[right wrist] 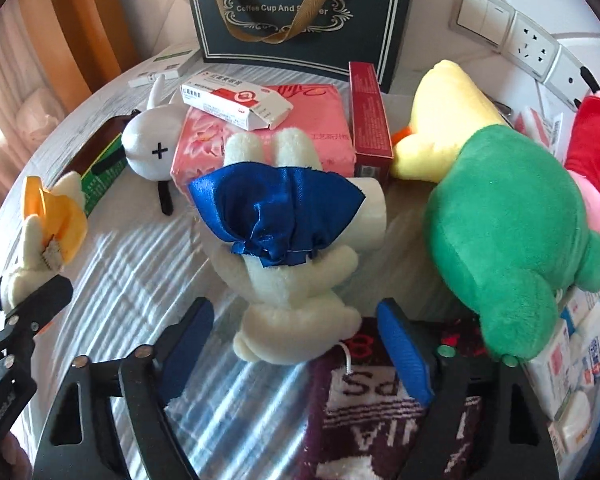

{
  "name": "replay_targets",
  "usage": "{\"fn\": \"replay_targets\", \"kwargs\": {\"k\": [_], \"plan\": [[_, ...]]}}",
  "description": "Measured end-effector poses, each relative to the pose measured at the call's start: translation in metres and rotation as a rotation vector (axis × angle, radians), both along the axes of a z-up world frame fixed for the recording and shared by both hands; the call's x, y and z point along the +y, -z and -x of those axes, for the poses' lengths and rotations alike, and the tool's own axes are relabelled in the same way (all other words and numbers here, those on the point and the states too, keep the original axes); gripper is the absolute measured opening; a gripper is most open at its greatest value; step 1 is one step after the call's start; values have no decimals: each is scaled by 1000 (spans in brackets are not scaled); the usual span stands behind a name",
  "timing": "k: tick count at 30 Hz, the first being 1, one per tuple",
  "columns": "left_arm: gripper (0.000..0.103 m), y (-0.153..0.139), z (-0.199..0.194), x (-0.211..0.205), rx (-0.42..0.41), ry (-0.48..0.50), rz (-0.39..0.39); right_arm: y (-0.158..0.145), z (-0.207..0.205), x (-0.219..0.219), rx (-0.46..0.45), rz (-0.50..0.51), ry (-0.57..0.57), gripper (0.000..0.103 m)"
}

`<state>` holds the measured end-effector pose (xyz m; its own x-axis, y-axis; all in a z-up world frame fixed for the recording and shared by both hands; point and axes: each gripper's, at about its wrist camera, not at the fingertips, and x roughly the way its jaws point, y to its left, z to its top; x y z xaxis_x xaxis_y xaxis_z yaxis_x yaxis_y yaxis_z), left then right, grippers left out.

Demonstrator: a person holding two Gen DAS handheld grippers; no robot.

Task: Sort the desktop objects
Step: 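Grasp the orange-hooded white plush with the left tool while the right grasps the blue-hatted plush, then carry both white plushes with both tools over the blue bin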

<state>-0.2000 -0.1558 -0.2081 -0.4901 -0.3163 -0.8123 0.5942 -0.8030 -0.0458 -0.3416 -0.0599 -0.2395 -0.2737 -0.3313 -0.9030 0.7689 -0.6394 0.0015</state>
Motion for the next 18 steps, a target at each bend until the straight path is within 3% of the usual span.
{"fn": "replay_targets", "kwargs": {"k": [1, 5, 18], "plan": [[39, -3, -1, 3, 4, 1, 2, 2, -1, -1, 6, -10, 0, 50], [39, -17, -12, 15, 23, 4, 23, -13, -11, 15, 13, 43, 14, 50], [39, -107, -73, 96, 166, 82, 112, -127, -99, 104, 99, 247, 26, 50]]}}
